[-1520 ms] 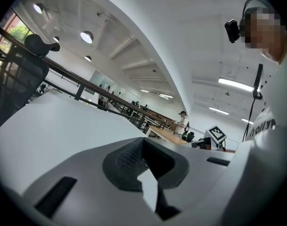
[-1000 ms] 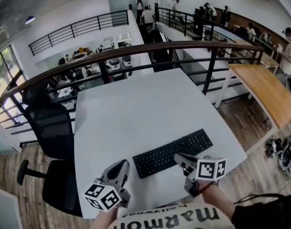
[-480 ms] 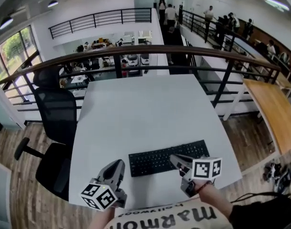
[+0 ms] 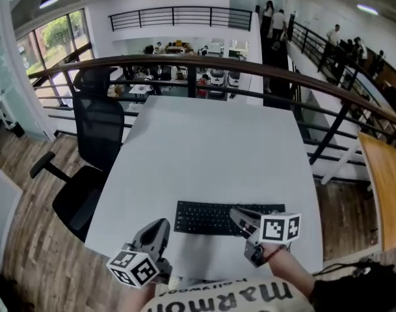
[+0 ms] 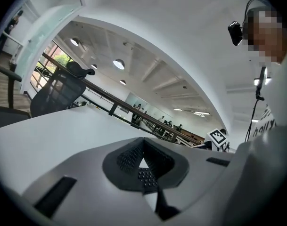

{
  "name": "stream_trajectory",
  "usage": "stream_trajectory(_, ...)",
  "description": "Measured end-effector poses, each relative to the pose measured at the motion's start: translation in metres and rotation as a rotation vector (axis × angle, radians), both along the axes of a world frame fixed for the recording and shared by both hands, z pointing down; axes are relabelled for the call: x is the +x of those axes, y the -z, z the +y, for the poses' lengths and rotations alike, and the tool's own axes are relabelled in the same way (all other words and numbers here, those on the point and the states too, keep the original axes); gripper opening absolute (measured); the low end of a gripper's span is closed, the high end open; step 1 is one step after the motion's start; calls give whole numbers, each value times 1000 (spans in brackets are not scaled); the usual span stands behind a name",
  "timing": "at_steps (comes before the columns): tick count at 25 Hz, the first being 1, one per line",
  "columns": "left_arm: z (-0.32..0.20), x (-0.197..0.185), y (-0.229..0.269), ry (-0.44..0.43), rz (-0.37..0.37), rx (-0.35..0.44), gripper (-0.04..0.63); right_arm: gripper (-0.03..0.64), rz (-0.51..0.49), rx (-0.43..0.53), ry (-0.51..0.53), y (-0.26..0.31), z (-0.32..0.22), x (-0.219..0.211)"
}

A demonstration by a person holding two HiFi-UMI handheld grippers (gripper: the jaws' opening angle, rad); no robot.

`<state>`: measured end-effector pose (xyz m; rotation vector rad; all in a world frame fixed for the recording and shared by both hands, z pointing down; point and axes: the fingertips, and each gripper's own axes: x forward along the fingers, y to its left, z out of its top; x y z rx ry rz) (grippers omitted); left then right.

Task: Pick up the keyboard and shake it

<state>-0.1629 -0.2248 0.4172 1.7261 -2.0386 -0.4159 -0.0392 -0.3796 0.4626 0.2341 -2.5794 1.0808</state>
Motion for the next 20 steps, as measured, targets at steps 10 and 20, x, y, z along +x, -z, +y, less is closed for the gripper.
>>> stream_trajectory(10,22,8,-10,129,10,-29,2,41,20,-37,129,-21,11,-15)
stream_trajectory(20,42,10,-13,227,-5,-49,2,41,15,-50,202,-28,10,-32)
